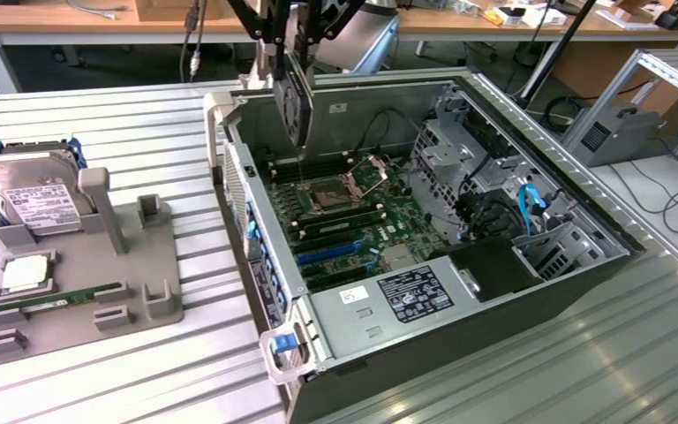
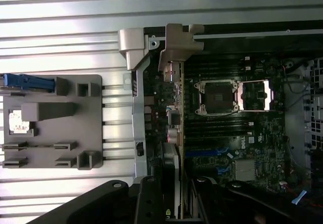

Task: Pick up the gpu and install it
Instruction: 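Pick up the gpu and move the gpu toward the slot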

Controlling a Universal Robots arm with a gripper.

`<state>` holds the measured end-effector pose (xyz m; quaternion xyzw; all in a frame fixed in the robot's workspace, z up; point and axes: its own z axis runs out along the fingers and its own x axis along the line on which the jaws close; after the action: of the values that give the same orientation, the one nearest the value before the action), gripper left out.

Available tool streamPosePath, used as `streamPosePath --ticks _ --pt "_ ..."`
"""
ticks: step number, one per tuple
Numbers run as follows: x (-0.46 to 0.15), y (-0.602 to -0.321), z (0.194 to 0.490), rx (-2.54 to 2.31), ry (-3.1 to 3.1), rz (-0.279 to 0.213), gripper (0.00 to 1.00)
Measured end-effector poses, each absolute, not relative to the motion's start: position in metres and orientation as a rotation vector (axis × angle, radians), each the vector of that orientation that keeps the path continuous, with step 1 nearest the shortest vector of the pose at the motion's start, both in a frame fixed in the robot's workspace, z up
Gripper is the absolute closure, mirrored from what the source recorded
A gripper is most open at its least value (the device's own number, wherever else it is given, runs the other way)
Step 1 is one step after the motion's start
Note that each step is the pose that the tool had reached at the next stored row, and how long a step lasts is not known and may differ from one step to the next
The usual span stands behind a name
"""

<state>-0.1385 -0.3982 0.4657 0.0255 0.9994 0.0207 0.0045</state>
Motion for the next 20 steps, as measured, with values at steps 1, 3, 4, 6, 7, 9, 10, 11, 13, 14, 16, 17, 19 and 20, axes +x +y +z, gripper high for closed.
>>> streamPosePath --ticks 1,3,4,6,7,9,10,11,13,14,16,17,19,20 --pt "-0.137 -0.398 0.466 0.08 3.131 0.065 0.73" --pt "-0.135 -0.398 0.466 0.08 3.131 0.065 0.73" --pt "-0.133 -0.398 0.466 0.08 3.131 0.065 0.73" --pt "-0.129 -0.399 0.465 0.08 3.131 0.064 0.73" --pt "-0.127 -0.399 0.465 0.08 3.131 0.064 0.73" --pt "-0.124 -0.399 0.465 0.08 3.131 0.064 0.73" --pt "-0.121 -0.399 0.465 0.08 3.131 0.064 0.73" --pt "-0.119 -0.399 0.465 0.08 3.131 0.064 0.73" --pt "-0.115 -0.399 0.465 0.08 3.131 0.063 0.73" --pt "-0.112 -0.399 0.465 0.08 3.131 0.063 0.73" --pt "-0.11 -0.399 0.465 0.08 3.131 0.063 0.73" --pt "-0.108 -0.399 0.464 0.08 3.131 0.063 0.73" --pt "-0.105 -0.399 0.464 0.08 3.131 0.063 0.73" --pt "-0.102 -0.399 0.464 0.08 3.131 0.062 0.73"
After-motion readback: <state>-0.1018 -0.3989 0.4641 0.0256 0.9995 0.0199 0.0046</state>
